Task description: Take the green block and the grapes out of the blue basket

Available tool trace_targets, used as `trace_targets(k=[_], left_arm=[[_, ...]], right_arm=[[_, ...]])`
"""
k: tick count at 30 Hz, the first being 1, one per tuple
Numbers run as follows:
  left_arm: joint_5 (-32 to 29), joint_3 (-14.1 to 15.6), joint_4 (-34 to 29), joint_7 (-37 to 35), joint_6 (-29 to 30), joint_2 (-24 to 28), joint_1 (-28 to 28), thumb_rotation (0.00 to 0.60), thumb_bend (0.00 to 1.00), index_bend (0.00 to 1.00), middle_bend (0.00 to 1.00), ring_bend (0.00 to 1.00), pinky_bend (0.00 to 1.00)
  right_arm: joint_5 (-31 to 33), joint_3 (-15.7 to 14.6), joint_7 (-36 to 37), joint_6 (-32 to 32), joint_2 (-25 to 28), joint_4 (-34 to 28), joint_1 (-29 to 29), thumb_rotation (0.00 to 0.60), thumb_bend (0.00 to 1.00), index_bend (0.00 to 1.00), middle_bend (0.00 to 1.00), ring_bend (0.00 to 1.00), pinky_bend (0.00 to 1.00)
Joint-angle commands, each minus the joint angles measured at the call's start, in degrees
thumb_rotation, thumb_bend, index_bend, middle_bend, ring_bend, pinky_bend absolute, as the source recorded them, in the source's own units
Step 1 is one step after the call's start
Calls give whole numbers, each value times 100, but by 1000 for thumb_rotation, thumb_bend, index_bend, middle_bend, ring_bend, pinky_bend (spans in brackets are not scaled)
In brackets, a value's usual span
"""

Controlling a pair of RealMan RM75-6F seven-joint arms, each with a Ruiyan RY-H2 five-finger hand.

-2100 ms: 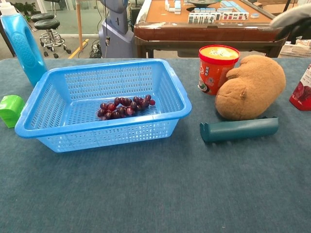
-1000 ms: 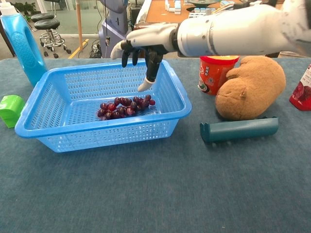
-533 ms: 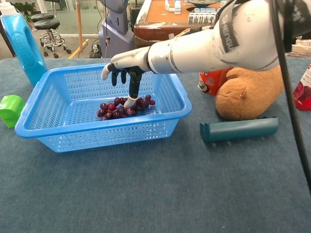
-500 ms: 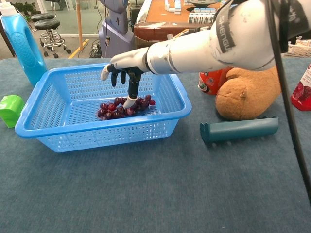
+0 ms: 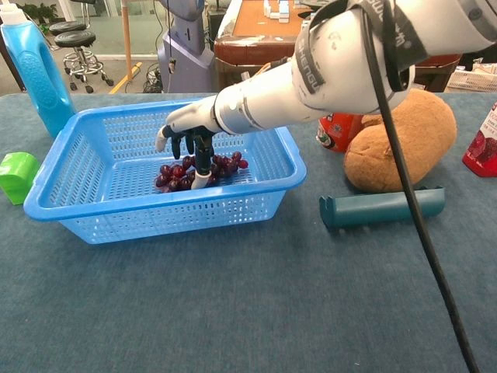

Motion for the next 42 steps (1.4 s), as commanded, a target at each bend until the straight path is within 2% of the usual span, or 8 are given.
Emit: trace_targets(k=[1,9,15,19,28,33,37,42], left_arm=[[4,-2,0,-8,-17,3,6,600,243,6,61,104,226],[26,-29,-8,-104,26,54,66,600,243,6,61,103,226],[46,-47,28,-174,9,39,78,600,242,17,61,102,226],[76,-51,41,-217,19,39,94,600,243,18,61,101,226],[85,-66,49,-233,21,33,123,600,243,18,61,99,224],[96,-84,32,-210,23,30,119,600,242,18,61,98,224],[76,-100,30,-203,19,26,123,600,243,18,61,97,224],[39,-126,44,-189,4,18,121,600,243,18,61,97,224]], right_arm=[[118,-155,-49,31,-57,69,109,600,161,110,205,208,340],[515,-519,-229,115,-196,226,368,600,161,125,217,215,363],[780,-772,-428,277,-244,230,488,600,161,278,278,248,391],[845,-795,-484,488,-270,184,471,600,189,378,345,302,466],[663,-634,-463,778,-334,134,248,600,424,523,474,442,653],[484,-556,-452,757,-349,119,167,600,470,529,479,449,693],[326,-401,-343,799,-300,59,79,600,551,551,494,475,749],[-60,-43,-6,992,35,-389,-115,600,570,558,497,485,757]])
